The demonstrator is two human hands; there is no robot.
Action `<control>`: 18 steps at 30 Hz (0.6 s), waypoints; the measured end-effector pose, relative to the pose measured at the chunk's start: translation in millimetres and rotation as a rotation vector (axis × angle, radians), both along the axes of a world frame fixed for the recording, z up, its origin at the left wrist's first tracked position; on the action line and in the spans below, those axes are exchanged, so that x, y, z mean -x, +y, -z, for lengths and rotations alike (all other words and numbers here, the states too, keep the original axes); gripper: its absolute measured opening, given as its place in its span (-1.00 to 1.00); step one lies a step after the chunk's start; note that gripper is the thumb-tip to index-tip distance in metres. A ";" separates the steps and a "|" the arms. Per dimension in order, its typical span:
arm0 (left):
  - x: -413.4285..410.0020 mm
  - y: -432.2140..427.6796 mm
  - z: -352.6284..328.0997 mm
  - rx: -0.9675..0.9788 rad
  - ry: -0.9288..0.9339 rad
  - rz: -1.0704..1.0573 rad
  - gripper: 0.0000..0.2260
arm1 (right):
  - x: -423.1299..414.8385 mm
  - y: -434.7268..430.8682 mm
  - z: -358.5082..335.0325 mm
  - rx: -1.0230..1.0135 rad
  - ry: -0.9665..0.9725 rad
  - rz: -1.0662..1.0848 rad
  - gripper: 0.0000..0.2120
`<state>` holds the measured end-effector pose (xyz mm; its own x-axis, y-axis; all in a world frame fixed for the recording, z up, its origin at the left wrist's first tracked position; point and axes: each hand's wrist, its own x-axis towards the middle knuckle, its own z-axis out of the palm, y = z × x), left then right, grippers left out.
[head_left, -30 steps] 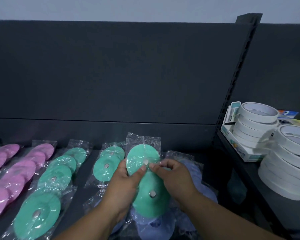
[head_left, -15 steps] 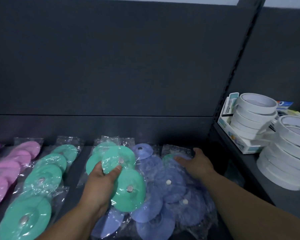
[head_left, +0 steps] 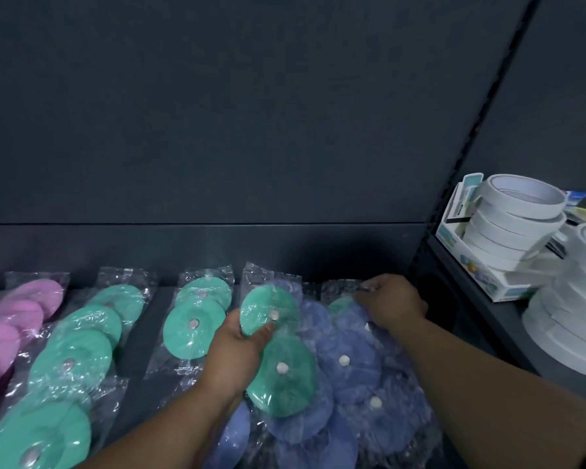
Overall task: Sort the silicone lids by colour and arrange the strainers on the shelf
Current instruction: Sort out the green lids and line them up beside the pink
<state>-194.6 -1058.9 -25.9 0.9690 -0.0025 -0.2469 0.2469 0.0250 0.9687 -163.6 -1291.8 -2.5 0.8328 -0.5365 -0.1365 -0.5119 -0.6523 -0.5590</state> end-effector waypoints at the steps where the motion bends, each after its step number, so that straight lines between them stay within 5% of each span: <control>1: -1.4 -1.3 -2.4 0.010 0.000 -0.008 -0.89 | 1.0 -1.2 -2.9 0.021 -0.051 0.003 -0.87; 13: 1.0 -13.7 -45.4 0.134 -0.065 -0.069 -0.88 | 32.8 7.7 -93.0 -0.198 -0.770 -0.150 -0.87; 18: 7.3 -10.8 -53.1 0.224 -0.058 -0.142 -0.89 | 58.8 15.5 -110.1 -0.322 -0.716 -0.236 -0.84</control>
<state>-201.9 -1069.7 27.1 0.9762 0.0861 -0.1993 0.1696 0.2707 0.9476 -222.4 -1276.2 107.6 0.8630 -0.3611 0.3535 0.1707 -0.4501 -0.8765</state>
